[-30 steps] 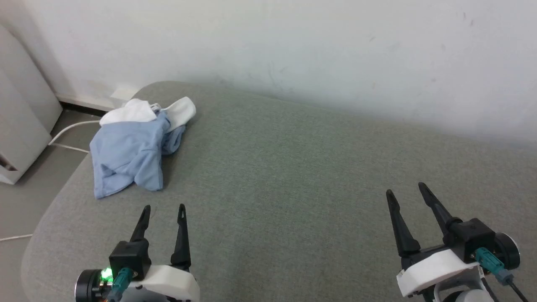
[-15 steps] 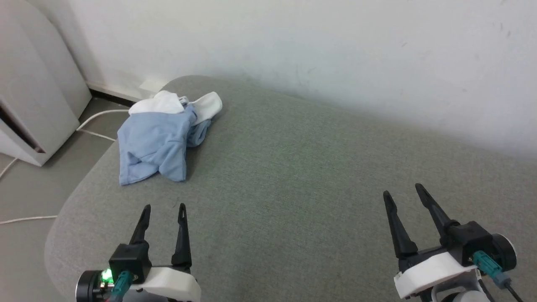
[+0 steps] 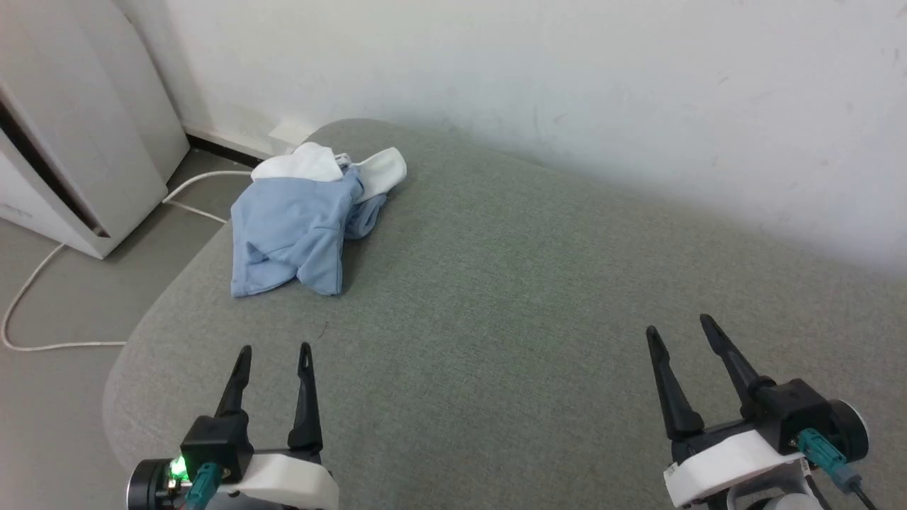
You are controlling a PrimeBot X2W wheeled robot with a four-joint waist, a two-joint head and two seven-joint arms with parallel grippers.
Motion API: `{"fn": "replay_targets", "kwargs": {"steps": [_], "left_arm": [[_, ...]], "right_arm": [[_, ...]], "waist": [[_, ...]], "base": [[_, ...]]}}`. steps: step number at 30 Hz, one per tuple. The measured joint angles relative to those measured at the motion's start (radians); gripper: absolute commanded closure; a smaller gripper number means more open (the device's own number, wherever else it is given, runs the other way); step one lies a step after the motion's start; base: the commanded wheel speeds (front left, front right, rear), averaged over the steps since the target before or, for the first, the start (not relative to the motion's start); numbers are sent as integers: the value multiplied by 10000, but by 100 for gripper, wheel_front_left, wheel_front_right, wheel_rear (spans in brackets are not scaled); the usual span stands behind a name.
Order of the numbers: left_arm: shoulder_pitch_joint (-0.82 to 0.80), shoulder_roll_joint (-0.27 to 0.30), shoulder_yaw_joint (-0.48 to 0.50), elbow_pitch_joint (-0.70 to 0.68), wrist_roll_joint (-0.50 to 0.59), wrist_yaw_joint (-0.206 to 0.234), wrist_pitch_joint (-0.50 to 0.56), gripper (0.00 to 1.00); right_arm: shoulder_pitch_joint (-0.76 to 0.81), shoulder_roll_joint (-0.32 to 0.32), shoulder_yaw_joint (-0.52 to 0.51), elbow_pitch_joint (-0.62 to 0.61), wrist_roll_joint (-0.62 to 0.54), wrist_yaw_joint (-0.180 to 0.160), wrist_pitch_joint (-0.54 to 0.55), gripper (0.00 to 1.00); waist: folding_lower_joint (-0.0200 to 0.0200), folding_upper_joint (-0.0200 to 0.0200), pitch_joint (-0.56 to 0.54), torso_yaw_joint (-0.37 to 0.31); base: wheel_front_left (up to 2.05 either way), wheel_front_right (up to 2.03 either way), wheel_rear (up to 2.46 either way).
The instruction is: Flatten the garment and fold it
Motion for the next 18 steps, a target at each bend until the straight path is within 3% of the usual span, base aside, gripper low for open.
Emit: {"fn": "replay_targets", "kwargs": {"steps": [18], "left_arm": [[-298, 2, 71, 38, -510, 176, -391, 0]], "right_arm": [[-142, 12, 428, 54, -341, 0, -374, 0]], "waist": [[0, 0, 931, 351]], "base": [[0, 0, 0]]}}
